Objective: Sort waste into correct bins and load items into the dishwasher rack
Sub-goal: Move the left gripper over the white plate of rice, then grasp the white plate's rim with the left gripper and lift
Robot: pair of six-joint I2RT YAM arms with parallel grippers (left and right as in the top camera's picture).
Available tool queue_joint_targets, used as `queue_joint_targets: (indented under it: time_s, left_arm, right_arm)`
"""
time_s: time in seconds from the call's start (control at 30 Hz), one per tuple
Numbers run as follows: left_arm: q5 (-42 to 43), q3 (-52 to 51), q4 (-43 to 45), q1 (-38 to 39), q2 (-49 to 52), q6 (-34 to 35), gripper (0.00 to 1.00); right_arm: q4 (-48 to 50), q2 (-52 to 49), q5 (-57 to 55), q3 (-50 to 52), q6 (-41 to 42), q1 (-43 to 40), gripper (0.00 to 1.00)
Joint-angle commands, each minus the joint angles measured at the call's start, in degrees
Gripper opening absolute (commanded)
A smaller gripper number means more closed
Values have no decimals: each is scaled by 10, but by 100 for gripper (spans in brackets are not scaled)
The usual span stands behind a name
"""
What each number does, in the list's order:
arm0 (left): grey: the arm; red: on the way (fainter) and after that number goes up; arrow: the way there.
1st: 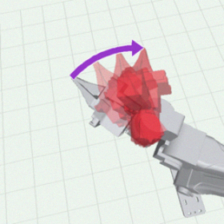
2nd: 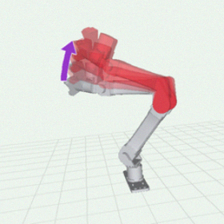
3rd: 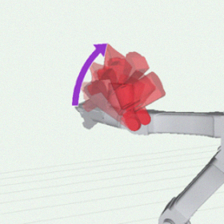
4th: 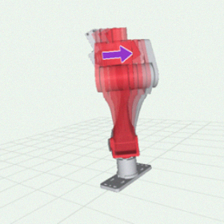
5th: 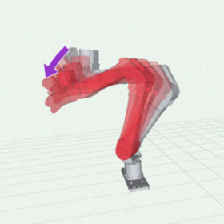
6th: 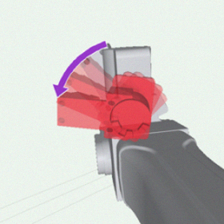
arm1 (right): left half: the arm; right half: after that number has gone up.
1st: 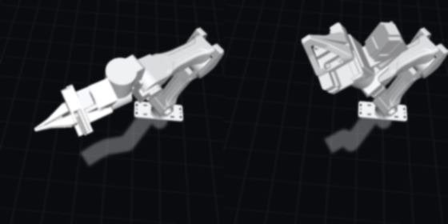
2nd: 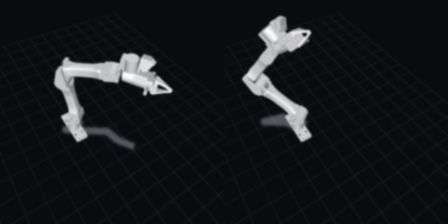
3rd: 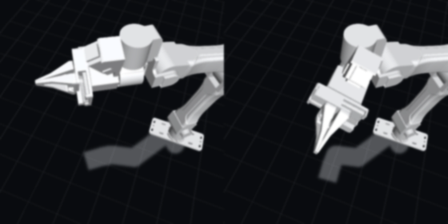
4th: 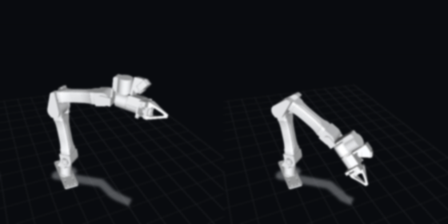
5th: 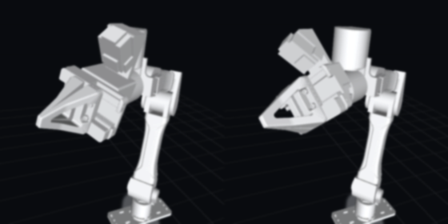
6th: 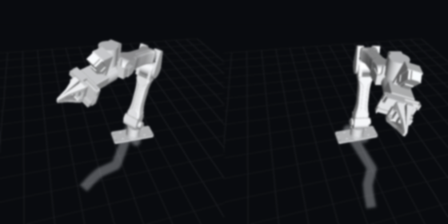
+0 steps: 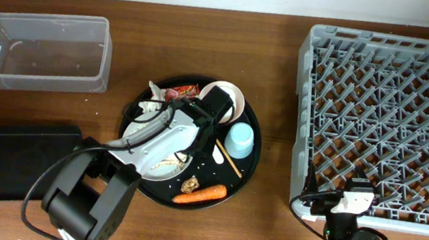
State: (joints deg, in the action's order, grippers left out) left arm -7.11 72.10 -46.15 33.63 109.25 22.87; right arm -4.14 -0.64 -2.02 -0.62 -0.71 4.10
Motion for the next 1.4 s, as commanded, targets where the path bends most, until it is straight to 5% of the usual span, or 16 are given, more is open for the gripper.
queue_joint_targets:
  time_s: [0.0,1.37]
  left_arm:
    - [0,-12,3,0,7,7,47]
    - [-62,-50,53,26,7,11,19]
  right_arm:
    - [-4,4,1,3,-4,-4,99]
    - [-4,4,1,3,-4,-4,99]
